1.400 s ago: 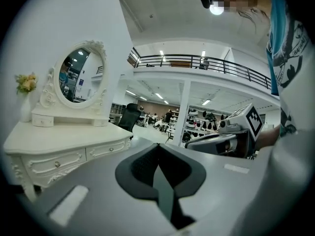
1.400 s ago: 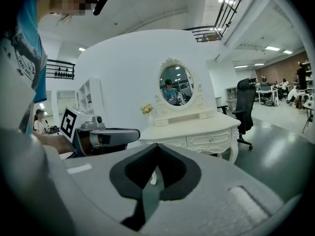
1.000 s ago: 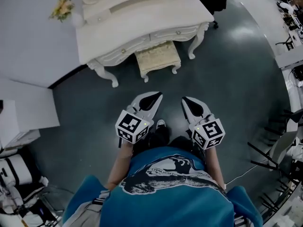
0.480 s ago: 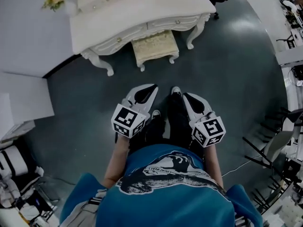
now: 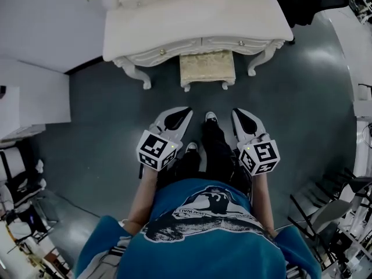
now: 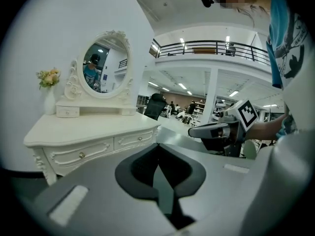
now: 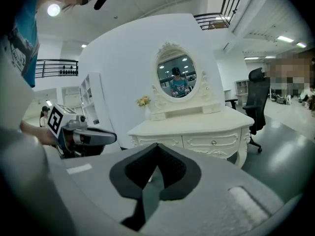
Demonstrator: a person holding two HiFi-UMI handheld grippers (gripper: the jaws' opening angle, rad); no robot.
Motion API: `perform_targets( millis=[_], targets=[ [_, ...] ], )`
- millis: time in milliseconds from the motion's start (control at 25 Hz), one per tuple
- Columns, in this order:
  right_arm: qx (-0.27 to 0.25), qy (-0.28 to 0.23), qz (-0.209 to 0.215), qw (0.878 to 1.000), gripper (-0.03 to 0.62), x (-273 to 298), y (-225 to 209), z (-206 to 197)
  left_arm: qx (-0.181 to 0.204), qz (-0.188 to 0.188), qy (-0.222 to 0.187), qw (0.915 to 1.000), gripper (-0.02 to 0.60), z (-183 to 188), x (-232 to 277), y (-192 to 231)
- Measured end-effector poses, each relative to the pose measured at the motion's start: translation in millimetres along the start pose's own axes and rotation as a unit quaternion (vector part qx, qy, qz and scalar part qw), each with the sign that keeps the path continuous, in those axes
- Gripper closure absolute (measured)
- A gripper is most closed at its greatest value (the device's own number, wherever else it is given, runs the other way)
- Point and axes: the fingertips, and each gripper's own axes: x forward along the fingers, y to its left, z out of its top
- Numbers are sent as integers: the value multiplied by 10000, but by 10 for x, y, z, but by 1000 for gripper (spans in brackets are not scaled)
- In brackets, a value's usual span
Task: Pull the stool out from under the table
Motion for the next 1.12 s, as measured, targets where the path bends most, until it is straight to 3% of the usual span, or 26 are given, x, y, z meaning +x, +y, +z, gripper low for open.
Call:
perform_targets(
  millis=[320,720,880,1040,1120],
  targets=[
    [-266,451,358,9980,592,726,-714,-71,110,205,328,9992,546,-30,548,452],
    [26,1054,475,9933,592,1601,-1479,-957,-231,311,988,9943,536,-905,1288,1111],
    [278,1177,436,9917,591,1907,-1779,-1295,-200,368,1399,9893,492,-1304,1529,1429],
    [446,1318,320,9898,585,2142,-2131,-1598,-498,463,1533,9858,470,-1626,1757,1694],
    [573,1419,266,9879,544,2233,-2309,-1768,-719,516,1544,9840,452,-1778,1869,1812]
  ],
)
